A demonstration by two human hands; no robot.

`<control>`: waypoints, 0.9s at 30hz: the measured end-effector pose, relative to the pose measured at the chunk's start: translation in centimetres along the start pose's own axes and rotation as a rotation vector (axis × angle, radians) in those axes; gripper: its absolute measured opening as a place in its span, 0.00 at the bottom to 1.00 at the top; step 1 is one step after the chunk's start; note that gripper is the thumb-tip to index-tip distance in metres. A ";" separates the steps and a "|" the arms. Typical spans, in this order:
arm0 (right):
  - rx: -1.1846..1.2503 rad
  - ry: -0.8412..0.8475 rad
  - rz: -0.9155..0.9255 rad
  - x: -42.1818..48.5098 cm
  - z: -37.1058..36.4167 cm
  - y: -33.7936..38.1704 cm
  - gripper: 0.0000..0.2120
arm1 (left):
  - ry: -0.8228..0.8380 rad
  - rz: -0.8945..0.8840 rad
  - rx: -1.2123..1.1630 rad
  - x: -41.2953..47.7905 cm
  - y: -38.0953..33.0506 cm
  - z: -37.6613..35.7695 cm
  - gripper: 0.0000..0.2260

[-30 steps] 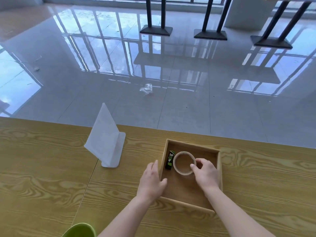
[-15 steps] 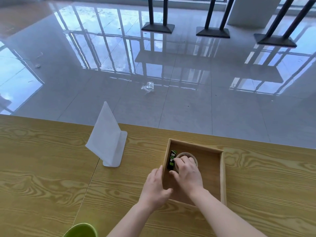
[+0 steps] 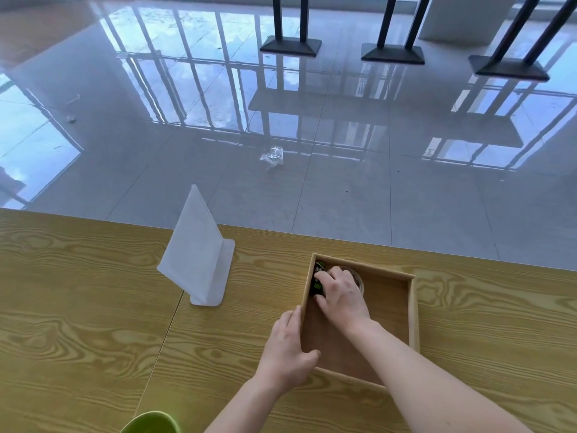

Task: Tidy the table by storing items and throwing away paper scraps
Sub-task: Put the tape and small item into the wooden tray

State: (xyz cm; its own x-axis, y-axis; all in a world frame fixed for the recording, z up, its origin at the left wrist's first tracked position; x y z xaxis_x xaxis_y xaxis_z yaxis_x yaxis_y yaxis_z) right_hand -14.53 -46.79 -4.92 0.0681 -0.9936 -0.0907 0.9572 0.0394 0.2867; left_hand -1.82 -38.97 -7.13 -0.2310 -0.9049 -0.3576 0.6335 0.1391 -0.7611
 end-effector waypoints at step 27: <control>0.147 -0.054 -0.613 -12.9 4.8 -14.1 0.24 | -0.035 0.012 0.088 -2.9 0.6 -0.3 0.52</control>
State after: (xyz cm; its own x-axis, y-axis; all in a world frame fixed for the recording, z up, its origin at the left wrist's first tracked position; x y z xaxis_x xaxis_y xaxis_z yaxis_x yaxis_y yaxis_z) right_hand -30.29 -35.02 -3.26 -0.4983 -0.8352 -0.2328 0.7689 -0.5497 0.3264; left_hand -1.01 -36.19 -6.67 -0.1975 -0.9172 -0.3461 0.6988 0.1159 -0.7059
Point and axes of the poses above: each hand's wrist, its own x-axis towards the middle knuckle, its own z-axis out of the back of the hand, y = z × x, the point moved 10 cm from there along x, towards the middle knuckle, and after that the axes turned 8 degrees about -x, right-handed, at the moved point
